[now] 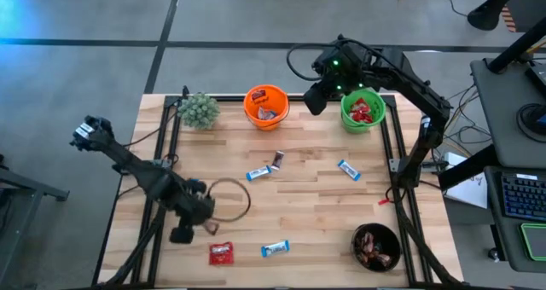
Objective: Sort candy
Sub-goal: Put the brown chocolate into the black bucket
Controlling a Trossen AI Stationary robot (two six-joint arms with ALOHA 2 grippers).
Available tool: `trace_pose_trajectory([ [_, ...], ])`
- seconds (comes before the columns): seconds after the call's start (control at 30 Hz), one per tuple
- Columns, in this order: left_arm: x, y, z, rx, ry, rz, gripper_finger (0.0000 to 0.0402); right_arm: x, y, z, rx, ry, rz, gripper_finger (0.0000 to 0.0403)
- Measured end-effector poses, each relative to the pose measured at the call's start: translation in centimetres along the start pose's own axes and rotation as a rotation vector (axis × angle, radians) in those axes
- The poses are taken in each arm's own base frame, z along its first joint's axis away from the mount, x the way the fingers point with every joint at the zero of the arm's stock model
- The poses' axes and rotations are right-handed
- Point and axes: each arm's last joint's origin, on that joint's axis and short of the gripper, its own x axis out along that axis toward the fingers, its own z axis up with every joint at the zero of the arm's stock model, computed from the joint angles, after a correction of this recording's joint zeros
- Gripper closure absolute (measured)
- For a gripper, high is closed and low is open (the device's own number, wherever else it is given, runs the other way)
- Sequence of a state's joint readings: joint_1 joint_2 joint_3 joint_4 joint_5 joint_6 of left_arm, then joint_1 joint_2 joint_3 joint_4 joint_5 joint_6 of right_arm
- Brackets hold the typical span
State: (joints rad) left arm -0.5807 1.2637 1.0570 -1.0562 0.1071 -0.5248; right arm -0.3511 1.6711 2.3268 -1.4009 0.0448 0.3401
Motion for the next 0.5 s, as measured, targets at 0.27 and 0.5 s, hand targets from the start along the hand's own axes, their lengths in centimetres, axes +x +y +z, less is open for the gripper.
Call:
trace_pose_trajectory([
  [0.27,-6.2,2.8,2.2,-0.019,-0.269,0.206,0.0398,-0.1,1.3,-0.2,-0.073,-0.017,0.036,0.0279],
  [0.5,-10.8,4.7,4.1,0.000,-0.451,0.442,0.0398,-0.5,3.4,0.6,-0.108,-0.152,0.142,0.0270],
])
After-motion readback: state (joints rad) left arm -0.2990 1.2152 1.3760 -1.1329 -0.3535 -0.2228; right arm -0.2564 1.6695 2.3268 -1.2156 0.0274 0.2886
